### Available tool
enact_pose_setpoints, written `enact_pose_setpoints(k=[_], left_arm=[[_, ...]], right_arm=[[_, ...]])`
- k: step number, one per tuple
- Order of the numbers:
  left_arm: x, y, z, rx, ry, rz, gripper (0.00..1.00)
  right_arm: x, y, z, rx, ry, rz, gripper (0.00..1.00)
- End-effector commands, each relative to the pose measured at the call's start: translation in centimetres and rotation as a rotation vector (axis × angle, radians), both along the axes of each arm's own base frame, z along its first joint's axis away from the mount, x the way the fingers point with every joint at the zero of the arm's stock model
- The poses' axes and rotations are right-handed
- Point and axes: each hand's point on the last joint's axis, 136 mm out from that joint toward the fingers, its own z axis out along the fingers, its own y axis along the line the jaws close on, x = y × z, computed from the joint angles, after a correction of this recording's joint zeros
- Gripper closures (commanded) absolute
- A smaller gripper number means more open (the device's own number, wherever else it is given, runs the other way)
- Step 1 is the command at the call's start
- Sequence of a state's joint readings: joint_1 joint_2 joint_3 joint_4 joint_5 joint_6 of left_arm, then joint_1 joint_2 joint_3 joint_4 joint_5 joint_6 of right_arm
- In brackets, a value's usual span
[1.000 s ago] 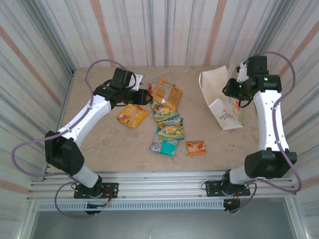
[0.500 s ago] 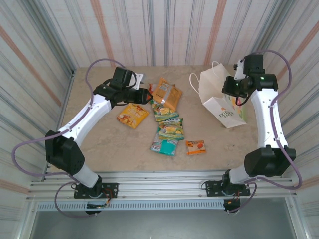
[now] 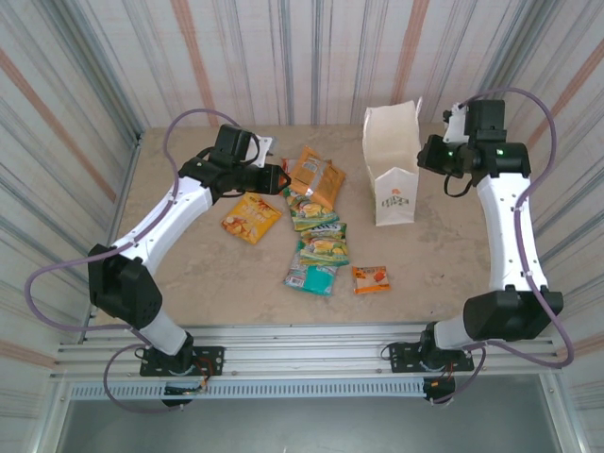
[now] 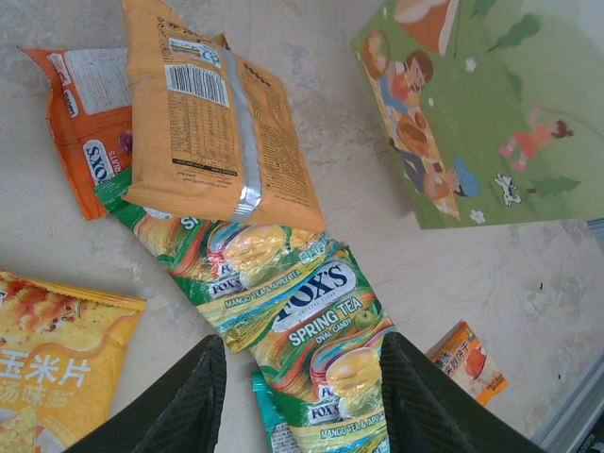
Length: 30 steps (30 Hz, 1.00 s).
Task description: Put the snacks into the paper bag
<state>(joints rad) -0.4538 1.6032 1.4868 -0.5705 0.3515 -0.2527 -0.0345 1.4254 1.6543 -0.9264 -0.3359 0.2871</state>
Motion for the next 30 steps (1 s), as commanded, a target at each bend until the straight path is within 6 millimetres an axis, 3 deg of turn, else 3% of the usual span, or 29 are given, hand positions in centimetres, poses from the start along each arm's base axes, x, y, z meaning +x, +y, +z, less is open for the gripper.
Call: enact_pose_setpoints(k=[1,8,23,25,27,30], left_arm=[[0.0,-0.7,1.2,-0.028,-0.023,-0.015,0.52],[-0.2,-0.6,0.9,-0.027,-0.014,-0.015,0.52],[0.0,-0.9,0.5,-0.032,0.004,-0.015,0.51],[0.0,-0.9,0.5,-0.033,0.005,-0.015,0.51],[0.1,-1.0,0.4,-0.032,0.007,-0.013,0.51],[0.2,-1.0,0.3,-0.033,0.010,-0.013,0.50]], right_arm=[[0.2,0.5,-0.3,0.096,-0.014,0.003,1.00],[0.2,0.0,-3.4,0.167,0.057,-0.024,1.00],[0.0,-0.7,-4.1,0.184,0.122,-0.054,1.00],[-0.1,-1.1,-4.1,0.164,0.126,-0.068,0.89],[-0.2,-1.5,-3.9,0.143,0.126,-0.075,0.72],[-0.4,-1.6,-3.5,0.128,0.120,-0.070,0.57]])
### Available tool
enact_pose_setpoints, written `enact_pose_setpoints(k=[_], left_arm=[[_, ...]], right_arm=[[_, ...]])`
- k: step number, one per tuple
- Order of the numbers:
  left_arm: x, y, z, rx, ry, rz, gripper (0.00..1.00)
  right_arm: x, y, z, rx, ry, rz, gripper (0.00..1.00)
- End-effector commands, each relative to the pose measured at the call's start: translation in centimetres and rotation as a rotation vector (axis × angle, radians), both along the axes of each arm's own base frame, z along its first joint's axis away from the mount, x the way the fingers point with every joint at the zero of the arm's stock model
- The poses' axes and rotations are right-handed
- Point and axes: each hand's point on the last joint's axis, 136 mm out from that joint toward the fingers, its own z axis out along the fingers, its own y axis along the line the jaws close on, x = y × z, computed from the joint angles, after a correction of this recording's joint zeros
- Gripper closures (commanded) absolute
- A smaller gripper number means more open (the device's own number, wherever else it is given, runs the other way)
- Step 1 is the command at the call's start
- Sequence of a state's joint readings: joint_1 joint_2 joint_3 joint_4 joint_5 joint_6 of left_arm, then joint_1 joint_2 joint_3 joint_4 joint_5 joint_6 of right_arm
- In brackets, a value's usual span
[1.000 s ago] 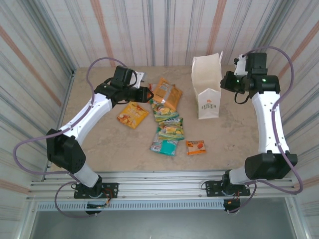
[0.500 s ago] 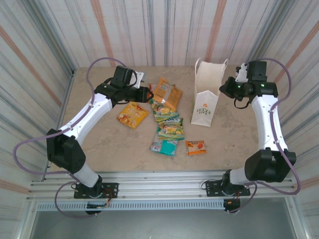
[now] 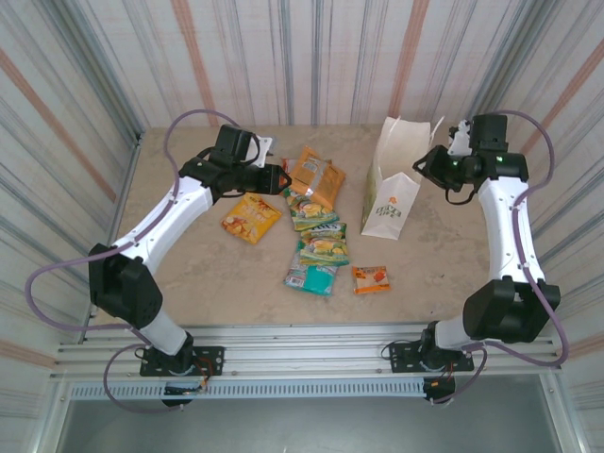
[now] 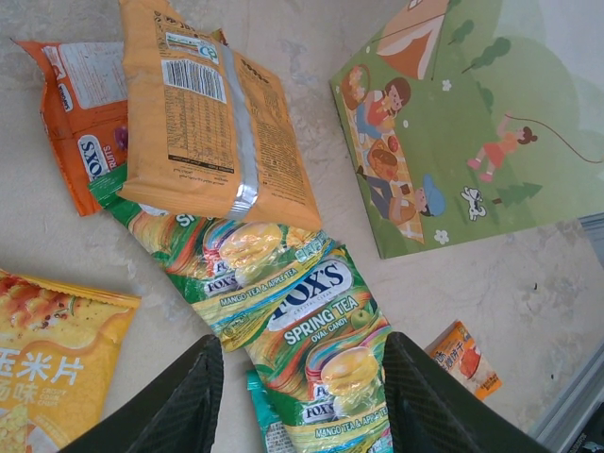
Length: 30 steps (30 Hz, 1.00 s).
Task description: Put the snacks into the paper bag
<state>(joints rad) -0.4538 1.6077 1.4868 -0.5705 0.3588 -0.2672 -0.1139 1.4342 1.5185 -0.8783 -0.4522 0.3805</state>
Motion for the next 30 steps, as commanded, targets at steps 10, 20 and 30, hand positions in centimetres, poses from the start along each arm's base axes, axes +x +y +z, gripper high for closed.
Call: enact_pose_setpoints(k=[10,20,30], left_arm=[[2.0,-1.3,-1.0,-0.020,0.026,0.032,0.44],[7.2,0.1,-4.8,-0.086,0.130,0.170,0.42],[11.7,-1.8,-8.3,-0.204,0.232,0.149,0.35]], right_arm=[[-1.0,-1.7,3.1,-0.097,-0.038,-0.025,0.44],[-4.4,-0.2,8.1,-0.140,-0.178,0.025,0.42],[-6.9,2.8,8.0,-0.056,-0.216,0.095,0.42]])
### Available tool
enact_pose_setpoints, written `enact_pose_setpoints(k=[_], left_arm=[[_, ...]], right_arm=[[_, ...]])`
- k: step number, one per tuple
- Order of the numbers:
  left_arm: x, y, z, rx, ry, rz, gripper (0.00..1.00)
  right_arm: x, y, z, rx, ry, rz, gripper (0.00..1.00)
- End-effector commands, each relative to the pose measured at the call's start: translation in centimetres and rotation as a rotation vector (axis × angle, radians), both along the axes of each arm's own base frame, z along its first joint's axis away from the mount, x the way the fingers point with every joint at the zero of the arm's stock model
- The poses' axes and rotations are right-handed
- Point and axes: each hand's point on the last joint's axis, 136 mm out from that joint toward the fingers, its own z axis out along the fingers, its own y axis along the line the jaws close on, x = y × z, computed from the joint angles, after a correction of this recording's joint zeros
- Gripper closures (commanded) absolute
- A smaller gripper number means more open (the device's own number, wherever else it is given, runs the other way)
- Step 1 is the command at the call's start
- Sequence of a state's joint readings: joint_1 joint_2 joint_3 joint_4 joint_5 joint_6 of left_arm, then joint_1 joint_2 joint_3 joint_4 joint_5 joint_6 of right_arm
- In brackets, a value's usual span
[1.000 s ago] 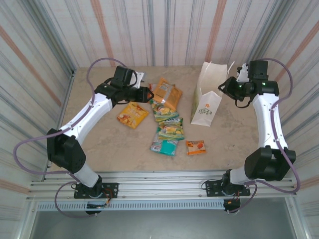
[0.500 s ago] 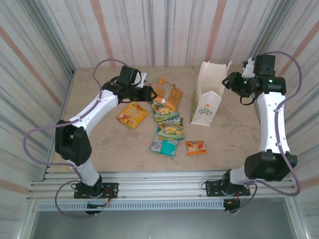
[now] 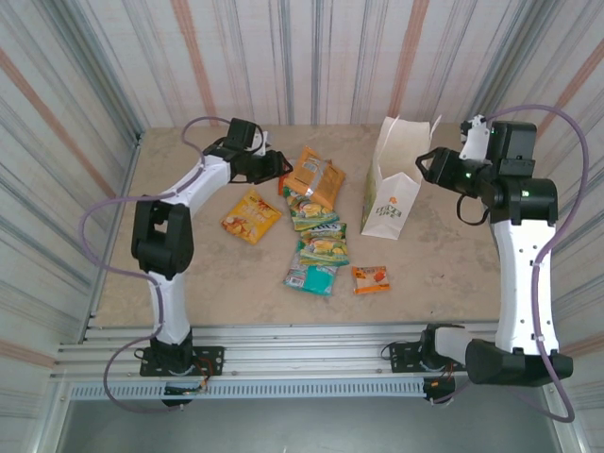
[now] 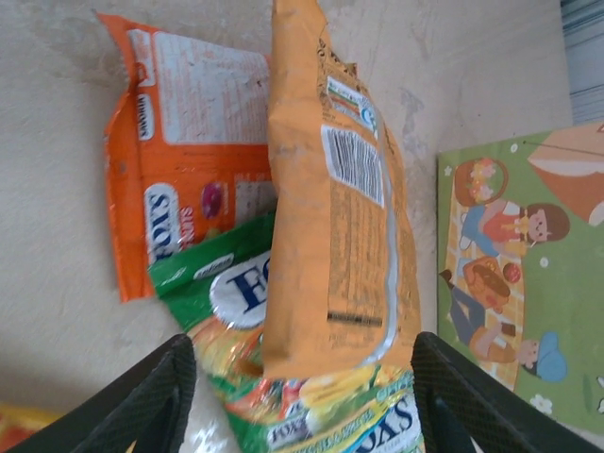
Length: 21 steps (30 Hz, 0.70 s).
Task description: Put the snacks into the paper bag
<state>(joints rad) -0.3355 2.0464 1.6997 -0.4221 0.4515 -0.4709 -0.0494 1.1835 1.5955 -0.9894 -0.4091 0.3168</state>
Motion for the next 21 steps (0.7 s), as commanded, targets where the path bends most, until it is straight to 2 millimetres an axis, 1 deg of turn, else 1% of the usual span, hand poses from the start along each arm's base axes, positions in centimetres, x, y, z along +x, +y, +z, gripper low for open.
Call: enact_pose_setpoints(k=[1,2,3,9,12,15,18,21], left_arm=[[0.9,-2.1,0.7,-0.094,0.010,-0.029,0.35],[1.3,-2.3,-0.4,-0.092,0.028,-0.027,0.35],[1.5,-2.4,-0.8,-0.093,0.036,-0.025,0.36],[2.5,-4.0,-3.0,-0.132,0.078,-0.042,0.35],[2.6,-5.0,-3.8,-0.155,0.099,-0.060,0.36],[2.3,-6.3,-4.2,-0.176,0.111,-0.096,0.40],[2.0,-7.2,-4.2,-0.196,0.112,-0.124,0.46],[1.8,-7.4,-4.0,-0.196,0.111,-0.134,0.63]], right_arm=[[0.0,1.0,-1.2,0.041,0.027,0.028,0.42],[-0.1,1.1,-1.4,0.049,0.032,0.031,0.42],[-0.1,1.4,-1.6,0.057,0.035,0.036,0.42],[-0.3,2.1,-1.7,0.078,0.041,0.058,0.42],[-0.5,2.1,-1.9,0.080,0.046,0.060,0.42],[-0.6,2.2,-1.9,0.079,0.046,0.061,0.42],[-0.7,2.2,-2.0,0.079,0.047,0.062,0.42],[-0.8,2.1,-1.9,0.072,0.038,0.059,0.42]])
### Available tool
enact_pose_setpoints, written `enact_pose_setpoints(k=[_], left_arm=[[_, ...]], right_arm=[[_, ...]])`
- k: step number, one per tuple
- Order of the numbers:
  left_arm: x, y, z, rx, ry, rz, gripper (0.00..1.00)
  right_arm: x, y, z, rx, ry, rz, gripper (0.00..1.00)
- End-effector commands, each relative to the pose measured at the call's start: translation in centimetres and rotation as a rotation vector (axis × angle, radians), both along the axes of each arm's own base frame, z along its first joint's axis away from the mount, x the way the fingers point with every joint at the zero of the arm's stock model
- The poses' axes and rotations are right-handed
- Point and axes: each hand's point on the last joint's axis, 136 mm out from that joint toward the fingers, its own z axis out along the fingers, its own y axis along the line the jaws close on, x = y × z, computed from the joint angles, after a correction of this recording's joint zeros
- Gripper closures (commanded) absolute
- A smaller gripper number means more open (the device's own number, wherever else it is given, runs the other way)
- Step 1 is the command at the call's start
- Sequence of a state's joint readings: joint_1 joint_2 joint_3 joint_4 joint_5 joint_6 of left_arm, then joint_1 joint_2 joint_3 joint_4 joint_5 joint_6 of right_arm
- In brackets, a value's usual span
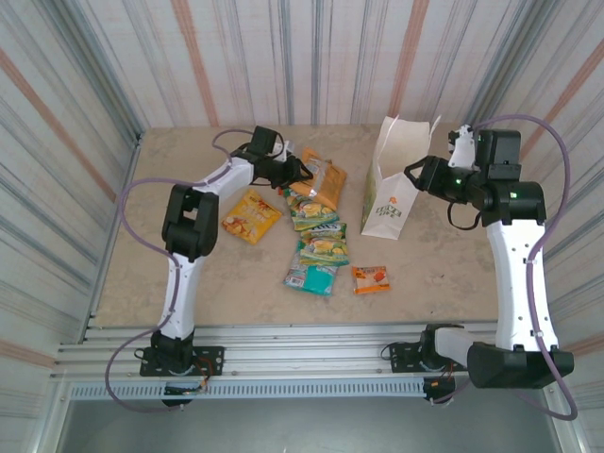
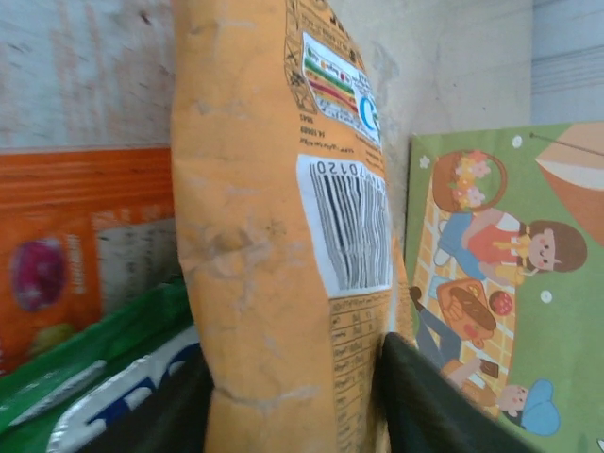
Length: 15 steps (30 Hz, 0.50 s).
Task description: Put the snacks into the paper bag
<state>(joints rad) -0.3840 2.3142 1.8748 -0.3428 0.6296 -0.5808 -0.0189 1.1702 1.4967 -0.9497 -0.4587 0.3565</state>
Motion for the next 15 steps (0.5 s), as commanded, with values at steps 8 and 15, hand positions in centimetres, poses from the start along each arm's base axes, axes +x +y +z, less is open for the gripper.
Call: enact_pose_setpoints(k=[8,15], left_arm=[[-0.3,-0.5,5.5,-0.050,-0.133,-0.072,0.79],[-2.5,0.4,14.7,-0.107,-0.398,-0.114,0.87]], right_arm=[[-1.2,-0.6,2.4,-0.022,-0.112,-0.036,0.43],[-1.5,0.0,6.0,-0.002,-0.272,-0.008,0.43]])
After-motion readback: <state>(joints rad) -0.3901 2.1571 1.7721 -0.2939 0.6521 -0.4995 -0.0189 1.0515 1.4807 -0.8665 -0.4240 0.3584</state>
